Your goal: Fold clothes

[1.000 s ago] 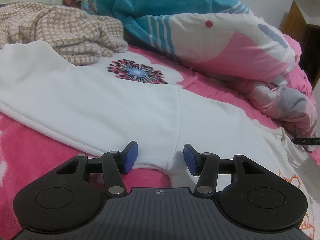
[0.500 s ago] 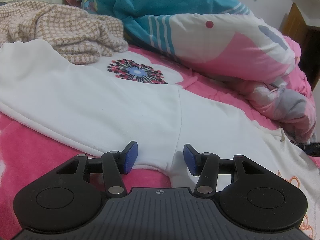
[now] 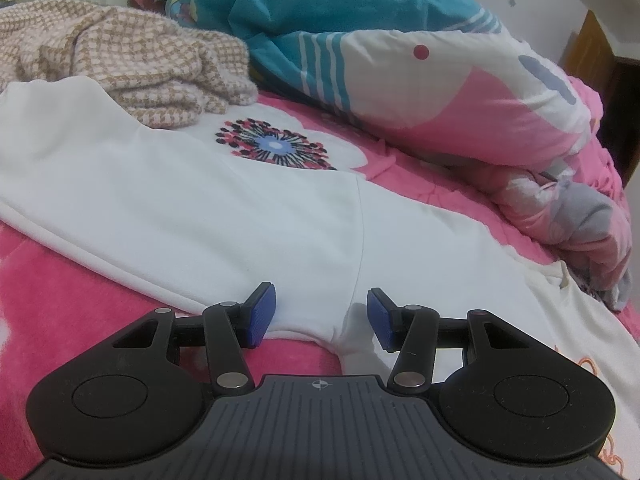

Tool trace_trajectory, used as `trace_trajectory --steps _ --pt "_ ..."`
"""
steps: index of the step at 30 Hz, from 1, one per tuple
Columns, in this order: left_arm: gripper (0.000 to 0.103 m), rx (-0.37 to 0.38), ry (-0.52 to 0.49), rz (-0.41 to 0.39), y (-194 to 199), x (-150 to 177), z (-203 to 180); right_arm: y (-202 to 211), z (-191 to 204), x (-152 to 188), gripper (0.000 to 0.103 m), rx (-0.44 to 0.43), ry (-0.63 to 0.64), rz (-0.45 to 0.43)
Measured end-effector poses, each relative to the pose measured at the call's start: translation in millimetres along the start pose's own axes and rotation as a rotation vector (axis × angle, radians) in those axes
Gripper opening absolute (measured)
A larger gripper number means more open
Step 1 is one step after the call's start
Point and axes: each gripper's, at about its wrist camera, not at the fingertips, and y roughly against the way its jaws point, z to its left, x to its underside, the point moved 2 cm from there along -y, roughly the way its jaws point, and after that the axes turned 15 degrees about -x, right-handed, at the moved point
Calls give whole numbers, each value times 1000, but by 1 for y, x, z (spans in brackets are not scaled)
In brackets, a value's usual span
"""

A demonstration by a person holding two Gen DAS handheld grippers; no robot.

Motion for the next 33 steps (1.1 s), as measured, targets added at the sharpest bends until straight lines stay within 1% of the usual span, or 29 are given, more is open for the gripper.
trace_trajectory --steps 1,5,8,10,11,13,14,15,16,17,18,20,22,25,28,31,33 --pt "51 1 2 -1 0 0 0 -3 -9 0 68 14 -33 10" --pt "51 9 15 0 -1 0 2 -23 -25 -11 68 41 -111 -11" --pt "51 5 13 -3 -1 0 1 -51 -33 -27 69 43 -176 7" --pt "51 3 10 -4 -1 0 1 -72 -35 -31 69 64 -185 42" --pt "51 4 12 -4 -2 -1 1 -82 -36 -29 69 90 -186 77" --pt "51 8 15 -2 -2 -1 2 -91 -37 -22 60 119 -177 117" --pt "51 9 16 -1 -2 -1 2 -90 -35 -19 47 124 -159 114" --pt "51 10 16 -1 -2 -1 2 -87 -32 -17 21 126 -136 105" --pt "51 11 17 -2 -2 -1 2 -80 -30 -17 12 119 -127 85" --pt "51 12 19 -2 -2 -1 3 -73 -28 -17 11 108 -121 61" --pt "51 15 22 -2 -2 -1 3 -57 -24 -20 10 79 -111 3" --pt "51 20 30 0 -2 -1 5 -21 -14 -26 10 11 -87 -131" --pt "51 22 33 0 -2 -1 5 24 -3 -35 9 -49 -61 -270" --pt "51 18 30 -1 -2 -1 4 95 6 -49 9 -107 -12 -465" --pt "51 21 34 -1 -2 -1 4 145 0 -60 9 -109 8 -596" --pt "51 25 39 0 -2 0 5 166 -26 -66 9 -57 -35 -661" --pt "51 27 40 -1 -2 0 5 169 -48 -68 9 -22 -78 -682"
